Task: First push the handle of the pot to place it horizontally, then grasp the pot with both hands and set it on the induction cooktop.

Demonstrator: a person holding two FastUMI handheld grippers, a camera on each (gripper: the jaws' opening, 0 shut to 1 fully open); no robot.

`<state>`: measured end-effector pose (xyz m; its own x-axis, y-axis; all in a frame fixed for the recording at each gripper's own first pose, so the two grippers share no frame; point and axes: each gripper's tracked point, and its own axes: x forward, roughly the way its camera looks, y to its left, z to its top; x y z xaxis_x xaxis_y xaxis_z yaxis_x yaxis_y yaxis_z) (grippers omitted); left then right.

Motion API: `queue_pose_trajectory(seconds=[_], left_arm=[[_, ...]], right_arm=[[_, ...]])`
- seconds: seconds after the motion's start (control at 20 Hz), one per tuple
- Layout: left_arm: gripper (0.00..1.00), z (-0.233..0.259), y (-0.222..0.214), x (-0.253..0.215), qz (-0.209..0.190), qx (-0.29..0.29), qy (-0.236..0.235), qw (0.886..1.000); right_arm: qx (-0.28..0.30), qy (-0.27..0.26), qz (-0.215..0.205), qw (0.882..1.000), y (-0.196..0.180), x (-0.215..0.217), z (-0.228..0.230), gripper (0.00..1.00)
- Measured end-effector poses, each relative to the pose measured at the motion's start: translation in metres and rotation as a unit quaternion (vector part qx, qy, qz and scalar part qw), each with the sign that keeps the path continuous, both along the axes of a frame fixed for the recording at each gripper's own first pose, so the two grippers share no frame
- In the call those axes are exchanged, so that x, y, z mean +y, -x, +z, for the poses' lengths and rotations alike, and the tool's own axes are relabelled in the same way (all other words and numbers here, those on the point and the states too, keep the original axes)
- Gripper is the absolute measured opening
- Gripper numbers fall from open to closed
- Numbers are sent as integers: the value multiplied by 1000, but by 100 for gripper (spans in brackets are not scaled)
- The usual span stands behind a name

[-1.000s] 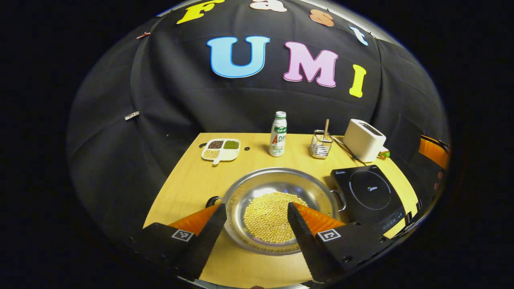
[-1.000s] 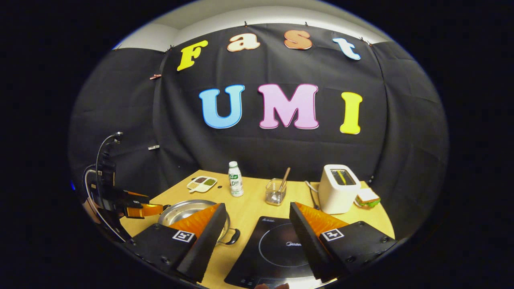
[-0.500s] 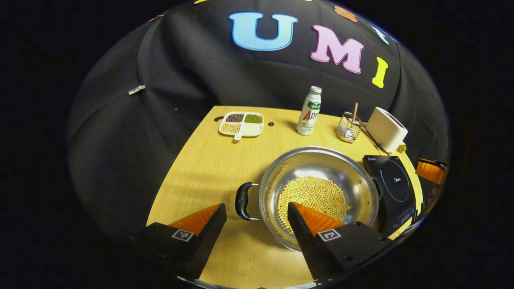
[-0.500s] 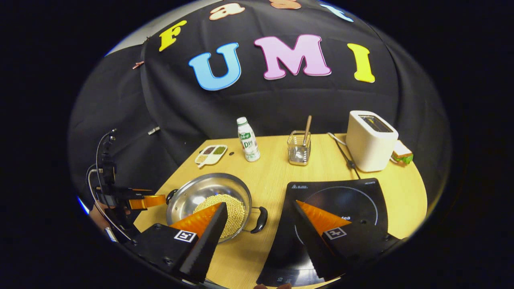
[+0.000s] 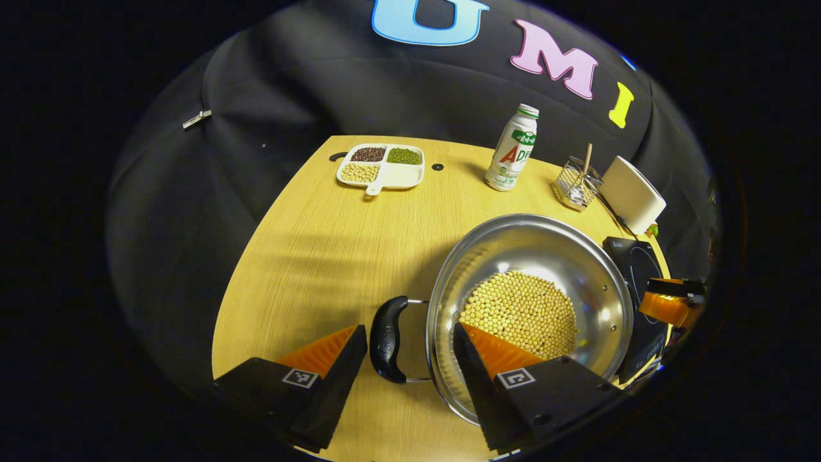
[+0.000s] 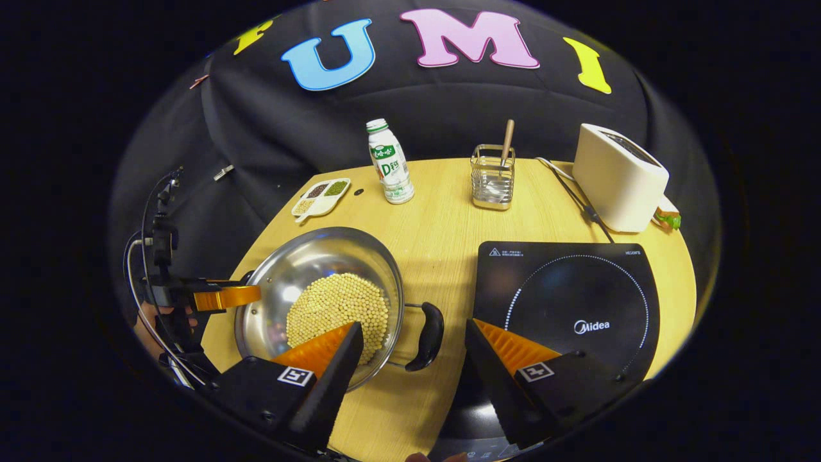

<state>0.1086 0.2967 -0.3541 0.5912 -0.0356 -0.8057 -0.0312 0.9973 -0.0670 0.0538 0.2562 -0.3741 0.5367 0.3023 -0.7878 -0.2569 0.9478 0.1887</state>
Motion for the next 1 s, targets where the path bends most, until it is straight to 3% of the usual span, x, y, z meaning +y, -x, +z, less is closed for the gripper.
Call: queue_pose_trajectory(seconds=[0.3, 0.6, 0.65, 0.7, 0.75, 0.85, 0.9, 1.0], left_arm=[[76, -9, -15, 3, -6, 4, -11, 1000], [70, -19, -22, 3, -13, 7, -5, 1000], [70, -21, -23, 3, -13, 8, -5, 1000], [70, -22, -21, 4, -14, 8, -1, 1000], [69, -22, -22, 4, -12, 6, 2, 1000], [68, -23, -23, 7, -11, -4, 7, 1000], [66, -23, -22, 7, -11, -8, 9, 1000], [64, -23, -23, 5, -10, -10, 12, 1000]], right_arm=[[52, -8, -3, 999, -3, 12, -34, 100], [85, 7, -22, 996, -7, 15, -63, 82], [80, 11, -27, 996, -11, 14, -64, 67], [79, 16, -35, 996, -12, 13, -65, 71], [80, 18, -44, 996, -14, 13, -66, 65], [87, 19, -53, 995, -13, 14, -68, 64], [86, 15, -51, 995, -16, 15, -69, 58], [83, 19, -47, 995, -16, 14, -66, 59]])
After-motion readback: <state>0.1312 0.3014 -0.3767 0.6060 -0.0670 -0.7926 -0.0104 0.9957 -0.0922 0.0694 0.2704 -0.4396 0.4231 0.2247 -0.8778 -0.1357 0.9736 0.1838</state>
